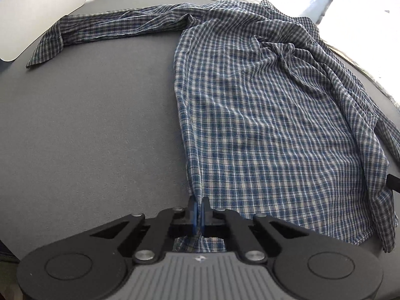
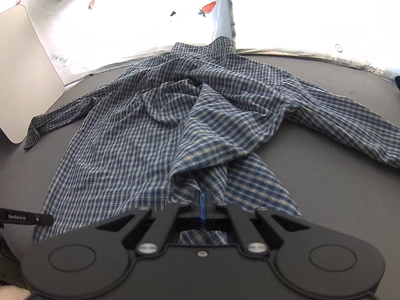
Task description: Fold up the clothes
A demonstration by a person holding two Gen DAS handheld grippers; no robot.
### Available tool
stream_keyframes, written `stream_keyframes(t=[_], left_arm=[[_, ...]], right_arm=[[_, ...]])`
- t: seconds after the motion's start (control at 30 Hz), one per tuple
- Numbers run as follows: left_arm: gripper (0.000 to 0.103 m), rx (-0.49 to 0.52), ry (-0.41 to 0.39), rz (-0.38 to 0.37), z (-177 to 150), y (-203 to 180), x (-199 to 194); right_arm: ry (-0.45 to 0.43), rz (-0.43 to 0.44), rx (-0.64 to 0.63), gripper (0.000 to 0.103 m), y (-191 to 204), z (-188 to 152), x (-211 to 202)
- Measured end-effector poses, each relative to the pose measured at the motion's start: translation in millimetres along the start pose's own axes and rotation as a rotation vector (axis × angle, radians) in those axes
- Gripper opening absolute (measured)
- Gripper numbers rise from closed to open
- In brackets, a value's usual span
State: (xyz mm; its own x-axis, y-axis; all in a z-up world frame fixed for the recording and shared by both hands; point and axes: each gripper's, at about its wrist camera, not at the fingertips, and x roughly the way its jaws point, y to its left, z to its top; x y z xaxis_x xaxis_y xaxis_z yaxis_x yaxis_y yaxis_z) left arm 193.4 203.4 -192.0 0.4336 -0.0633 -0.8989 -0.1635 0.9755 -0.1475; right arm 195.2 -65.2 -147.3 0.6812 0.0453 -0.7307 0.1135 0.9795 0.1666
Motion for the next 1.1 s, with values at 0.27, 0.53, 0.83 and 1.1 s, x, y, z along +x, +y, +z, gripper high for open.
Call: stream_keyframes(t=[0.27,0.53,0.83,1.1], left_arm=[[0.007,-0.011,0.053,-0.005,-3,1,6],[0.021,0.115,0.054,0.021,-7,-15,4],[0.035,0.163,0.038,0.022,-10,-21,4],[0.037,0.159,0.021,0.023,-13,-21,3]], right_arm=[[0.007,-0.1,0.083,0.002,-31,-6,-12],[-0.002,-0.074,0.114,0.014,-21,-14,-17],[-0.052,0.002,-0.117,0.04,20,-10,-27],[0.117,-0.126,-0.374,0.04,48,-40,16]])
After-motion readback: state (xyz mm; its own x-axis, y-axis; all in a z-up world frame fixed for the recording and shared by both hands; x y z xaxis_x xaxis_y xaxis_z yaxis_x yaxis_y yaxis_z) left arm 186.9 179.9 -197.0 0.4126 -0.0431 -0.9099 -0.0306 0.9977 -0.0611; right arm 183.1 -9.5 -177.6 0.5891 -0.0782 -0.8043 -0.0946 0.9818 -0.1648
